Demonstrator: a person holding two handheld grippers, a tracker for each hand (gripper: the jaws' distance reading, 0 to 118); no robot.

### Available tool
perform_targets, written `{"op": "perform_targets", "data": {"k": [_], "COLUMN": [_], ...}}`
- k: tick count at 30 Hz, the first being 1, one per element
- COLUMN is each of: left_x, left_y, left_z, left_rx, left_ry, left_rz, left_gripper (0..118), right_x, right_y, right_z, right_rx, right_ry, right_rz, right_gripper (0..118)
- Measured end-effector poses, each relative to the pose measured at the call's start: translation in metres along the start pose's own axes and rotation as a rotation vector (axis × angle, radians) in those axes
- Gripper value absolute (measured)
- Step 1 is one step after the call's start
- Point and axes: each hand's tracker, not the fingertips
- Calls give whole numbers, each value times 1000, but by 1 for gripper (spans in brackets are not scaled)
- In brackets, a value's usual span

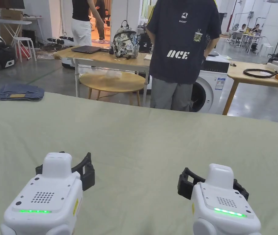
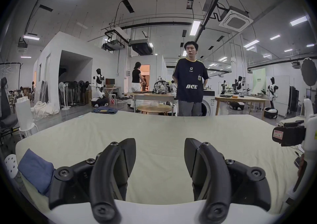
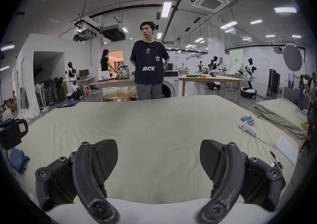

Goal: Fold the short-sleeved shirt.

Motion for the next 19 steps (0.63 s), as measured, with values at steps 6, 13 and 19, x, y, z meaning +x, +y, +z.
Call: {"op": "perform_targets", "data": {"k": [6, 13, 19], "left_x": [-2, -2, -4], "left_y": [0, -2, -3], "left_z": [-2, -2, -1], "left_rx": [-12, -21, -40], "left_ry": [7, -14, -19], "left_rz": [-19, -37, -45], "left_gripper": [57, 57, 57], "right_x": [-1, 3, 7], "right_y": [0, -1, 1], "right_z": [-2, -3, -4], "right_rx": [-20, -52, -83], "right_ry": [-3, 8, 0], "right_rz": [26, -1, -20], "right_gripper": [100, 100, 100]}}
